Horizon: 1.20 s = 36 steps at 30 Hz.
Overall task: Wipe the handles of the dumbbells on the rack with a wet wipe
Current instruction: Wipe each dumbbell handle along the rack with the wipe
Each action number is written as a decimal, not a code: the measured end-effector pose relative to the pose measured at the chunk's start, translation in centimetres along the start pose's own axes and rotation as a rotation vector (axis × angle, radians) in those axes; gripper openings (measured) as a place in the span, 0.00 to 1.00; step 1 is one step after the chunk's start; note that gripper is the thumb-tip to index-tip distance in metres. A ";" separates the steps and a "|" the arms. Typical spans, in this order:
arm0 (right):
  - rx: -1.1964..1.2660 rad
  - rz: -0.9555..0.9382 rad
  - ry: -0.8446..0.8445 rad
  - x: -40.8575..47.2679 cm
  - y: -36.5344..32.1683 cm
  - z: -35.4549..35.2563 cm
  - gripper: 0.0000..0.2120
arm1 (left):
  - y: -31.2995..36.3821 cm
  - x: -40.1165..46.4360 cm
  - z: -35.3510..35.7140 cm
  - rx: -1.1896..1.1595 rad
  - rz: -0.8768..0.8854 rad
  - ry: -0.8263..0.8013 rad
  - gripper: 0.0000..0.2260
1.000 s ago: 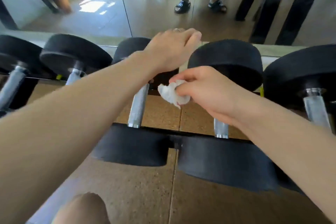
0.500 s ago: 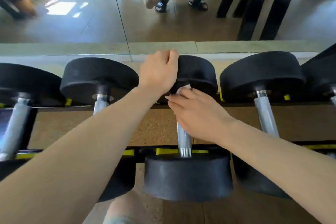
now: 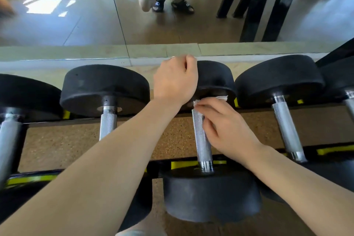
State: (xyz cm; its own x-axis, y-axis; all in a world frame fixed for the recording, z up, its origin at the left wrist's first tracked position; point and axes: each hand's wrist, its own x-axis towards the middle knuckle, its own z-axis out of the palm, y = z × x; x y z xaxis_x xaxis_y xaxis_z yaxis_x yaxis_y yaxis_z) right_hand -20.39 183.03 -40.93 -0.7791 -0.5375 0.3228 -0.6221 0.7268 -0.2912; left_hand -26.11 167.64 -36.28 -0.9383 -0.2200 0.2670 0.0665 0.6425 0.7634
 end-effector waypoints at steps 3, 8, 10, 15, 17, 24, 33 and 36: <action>0.084 0.100 0.019 -0.1 -0.4 -0.2 0.16 | 0.1 -0.1 0.1 0.010 -0.005 0.000 0.22; 0.524 0.570 -0.019 -0.4 0.0 0.4 0.18 | 0.4 -0.2 -0.1 0.030 -0.027 0.003 0.22; 1.176 0.894 -0.088 0.3 0.4 0.8 0.20 | 0.7 -0.4 -0.2 0.041 -0.037 0.002 0.22; 2.005 1.167 -0.101 1.7 1.2 0.3 0.20 | 1.2 -0.6 -0.2 0.064 -0.054 0.022 0.22; 2.078 1.181 -0.149 1.9 1.0 0.6 0.19 | 1.1 -0.6 0.0 0.058 -0.055 0.024 0.22; 2.019 1.111 -0.215 1.8 1.8 1.1 0.26 | 0.6 -0.3 0.3 0.035 -0.057 0.025 0.21; 1.925 1.200 0.209 0.8 1.8 0.1 0.20 | 1.0 -0.5 0.0 0.028 -0.061 0.023 0.22; 1.751 1.113 0.209 1.1 1.0 -0.2 0.13 | 1.1 -0.5 0.0 0.036 -0.059 0.026 0.22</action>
State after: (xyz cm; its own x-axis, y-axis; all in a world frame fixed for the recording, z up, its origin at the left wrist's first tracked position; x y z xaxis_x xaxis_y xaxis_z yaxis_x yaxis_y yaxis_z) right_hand -21.84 183.30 -40.67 -0.8487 -0.1204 -0.5150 0.4977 -0.5112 -0.7007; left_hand -25.54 168.46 -35.61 -0.9312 -0.2764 0.2378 -0.0009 0.6539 0.7566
